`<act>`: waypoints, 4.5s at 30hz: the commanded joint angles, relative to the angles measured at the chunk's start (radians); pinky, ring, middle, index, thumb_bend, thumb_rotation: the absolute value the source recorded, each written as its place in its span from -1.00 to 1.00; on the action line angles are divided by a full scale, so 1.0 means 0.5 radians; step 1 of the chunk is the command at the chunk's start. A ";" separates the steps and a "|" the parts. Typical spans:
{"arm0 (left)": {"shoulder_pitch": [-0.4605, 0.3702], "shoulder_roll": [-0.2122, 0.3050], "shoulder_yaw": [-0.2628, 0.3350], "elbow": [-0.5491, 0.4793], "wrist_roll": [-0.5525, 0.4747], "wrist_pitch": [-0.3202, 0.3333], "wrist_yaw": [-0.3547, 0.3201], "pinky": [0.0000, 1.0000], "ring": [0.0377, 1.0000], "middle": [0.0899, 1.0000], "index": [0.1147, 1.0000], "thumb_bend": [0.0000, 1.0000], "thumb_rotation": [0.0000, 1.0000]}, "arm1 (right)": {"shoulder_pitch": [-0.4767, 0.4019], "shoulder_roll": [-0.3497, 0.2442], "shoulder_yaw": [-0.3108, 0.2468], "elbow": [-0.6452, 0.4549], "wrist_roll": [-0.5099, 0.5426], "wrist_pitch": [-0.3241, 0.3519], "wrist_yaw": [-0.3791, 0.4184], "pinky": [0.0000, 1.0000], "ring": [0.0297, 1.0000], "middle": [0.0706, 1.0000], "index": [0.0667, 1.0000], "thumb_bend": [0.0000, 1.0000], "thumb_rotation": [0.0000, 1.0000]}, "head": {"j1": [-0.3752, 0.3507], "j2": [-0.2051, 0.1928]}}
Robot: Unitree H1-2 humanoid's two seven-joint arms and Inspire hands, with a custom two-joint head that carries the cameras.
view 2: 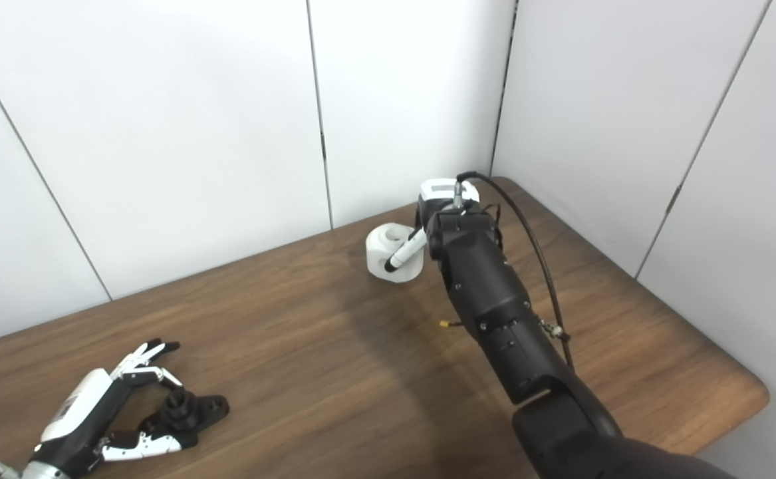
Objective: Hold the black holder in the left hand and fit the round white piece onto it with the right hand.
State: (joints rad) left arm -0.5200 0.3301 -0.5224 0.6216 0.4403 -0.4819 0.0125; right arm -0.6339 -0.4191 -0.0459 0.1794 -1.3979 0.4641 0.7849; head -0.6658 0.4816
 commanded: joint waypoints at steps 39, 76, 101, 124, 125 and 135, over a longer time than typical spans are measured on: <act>0.310 0.065 -0.027 -0.057 0.165 0.113 -0.182 1.00 1.00 0.86 -0.17 0.05 -0.89 | 0.058 0.100 0.045 0.118 0.258 -0.005 -1.137 0.57 0.50 0.40 -0.05 0.20 -0.67 | 0.104 0.078; 0.307 -0.116 -0.068 -0.180 0.297 0.331 -0.159 1.00 1.00 0.86 -0.17 0.05 -0.88 | -0.313 -0.020 0.589 -0.828 0.580 0.009 -0.054 0.47 0.58 0.43 -0.11 0.05 -0.73 | 0.990 0.398; 0.229 -0.298 -0.130 -0.142 0.315 0.459 -0.136 1.00 1.00 0.86 -0.17 0.05 -0.88 | -0.156 0.223 0.782 -1.122 0.630 -0.187 0.223 0.48 0.57 0.45 -0.11 0.05 -0.72 | 1.389 0.524; 0.234 -0.317 -0.179 -0.211 0.322 0.539 -0.169 1.00 1.00 0.87 -0.17 0.05 -0.88 | -0.086 0.253 0.874 -0.959 0.559 -0.350 0.108 0.46 0.59 0.49 -0.11 0.05 -0.71 | 1.434 0.554; 0.234 -0.318 -0.180 -0.213 0.322 0.543 -0.171 1.00 1.00 0.87 -0.17 0.05 -0.88 | -0.085 0.252 0.879 -0.955 0.554 -0.358 0.104 0.45 0.56 0.49 -0.11 0.05 -0.71 | 1.434 0.554; 0.246 -0.313 -0.187 -0.254 0.310 0.560 -0.183 1.00 1.00 0.87 -0.17 0.05 -0.88 | -0.041 0.257 0.905 -0.875 0.539 -0.443 -0.039 0.42 0.51 0.44 -0.10 0.05 -0.72 | 1.450 0.570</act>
State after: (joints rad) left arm -0.4652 0.2008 -0.5436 0.4613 0.5392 -0.2468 0.0252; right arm -0.6351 -0.2924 0.4070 -0.2570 -1.1132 0.2641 0.7911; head 0.0583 0.7654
